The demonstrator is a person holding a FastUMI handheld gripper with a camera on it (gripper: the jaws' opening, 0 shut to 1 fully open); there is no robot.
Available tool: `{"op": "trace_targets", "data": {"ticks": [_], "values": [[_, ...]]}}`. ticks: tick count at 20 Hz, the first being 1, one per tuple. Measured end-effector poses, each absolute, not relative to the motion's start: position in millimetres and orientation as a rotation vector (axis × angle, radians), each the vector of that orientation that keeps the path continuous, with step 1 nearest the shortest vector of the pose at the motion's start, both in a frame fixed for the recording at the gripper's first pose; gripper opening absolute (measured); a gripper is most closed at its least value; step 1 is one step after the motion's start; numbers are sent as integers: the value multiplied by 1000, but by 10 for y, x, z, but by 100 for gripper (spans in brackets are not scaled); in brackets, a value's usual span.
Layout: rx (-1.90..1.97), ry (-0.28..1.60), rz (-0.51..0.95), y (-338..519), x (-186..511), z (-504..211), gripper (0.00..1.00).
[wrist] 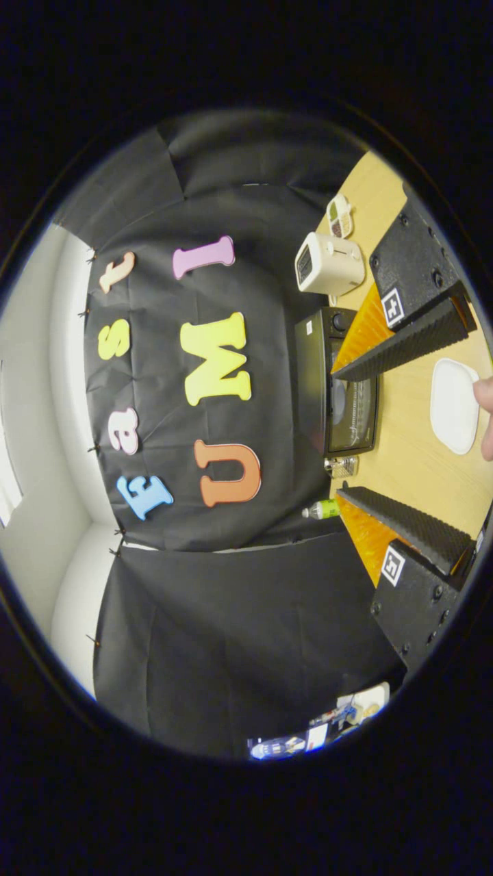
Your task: Open the toaster oven, put the food inside, and close the toaster oven door.
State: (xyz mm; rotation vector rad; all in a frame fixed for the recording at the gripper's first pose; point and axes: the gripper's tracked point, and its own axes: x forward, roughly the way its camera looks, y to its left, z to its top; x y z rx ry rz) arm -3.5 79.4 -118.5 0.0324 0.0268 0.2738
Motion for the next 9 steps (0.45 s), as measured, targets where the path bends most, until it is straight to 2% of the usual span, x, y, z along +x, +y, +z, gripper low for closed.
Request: {"op": "trace_targets", "data": {"ticks": [9], "values": [[54,41,240,675,-3,-1215,100]]}}
